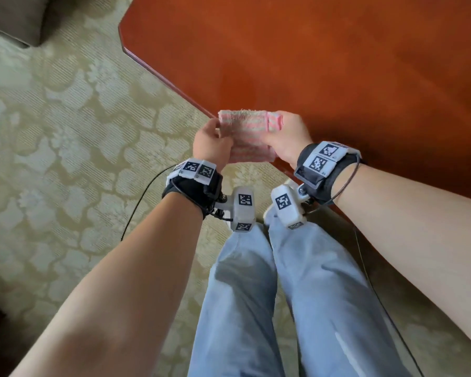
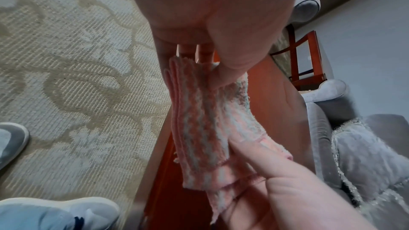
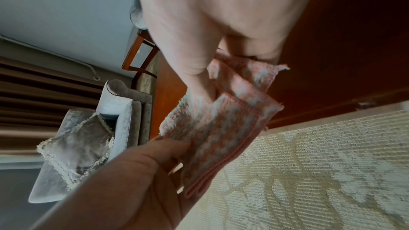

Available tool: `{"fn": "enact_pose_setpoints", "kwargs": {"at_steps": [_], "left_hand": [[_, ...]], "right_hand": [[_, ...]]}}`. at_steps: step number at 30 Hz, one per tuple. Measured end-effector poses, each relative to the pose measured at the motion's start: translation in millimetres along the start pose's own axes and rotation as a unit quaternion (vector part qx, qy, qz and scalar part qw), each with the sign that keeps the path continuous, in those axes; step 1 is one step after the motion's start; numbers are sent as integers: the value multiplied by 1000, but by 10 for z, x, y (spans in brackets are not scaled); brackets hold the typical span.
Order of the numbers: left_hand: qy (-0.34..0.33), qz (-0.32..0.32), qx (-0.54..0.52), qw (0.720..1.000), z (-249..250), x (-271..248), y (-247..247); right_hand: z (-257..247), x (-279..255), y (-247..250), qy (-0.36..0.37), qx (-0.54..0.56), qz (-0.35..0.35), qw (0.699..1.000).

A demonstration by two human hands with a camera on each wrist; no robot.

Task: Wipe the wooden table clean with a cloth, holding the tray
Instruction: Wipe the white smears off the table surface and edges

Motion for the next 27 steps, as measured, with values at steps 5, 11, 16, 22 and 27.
{"fn": "enact_pose_setpoints", "kwargs": {"at_steps": [5,11,16,22,27], "left_hand": [[-29,29,54,998,-166,392,20],[-68,49,77,994,-185,719,41],[-99,24,126,987,-87,836,0],[-103,92,227,964,-41,762,30],[-169,49,264,948,-4,769,-154]], "right_hand": [[90,349,-261,25,-57,9,998],[-48,614,-344,72,-109,-5,991],[1,660,-248,106,-172,66,977],[-74,507,-305,207,-288,109,928],[61,598,-512,133,-289,25,948]]}}
Point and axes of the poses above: each hand's wrist, its own x-axis towards the middle knuckle, its own y-axis out of the back of the hand, z = x × y, the point moved 6 cm from there along x, towards the middle knuckle, and after that the axes turned 6 degrees about -z, right-handed, at the moved point
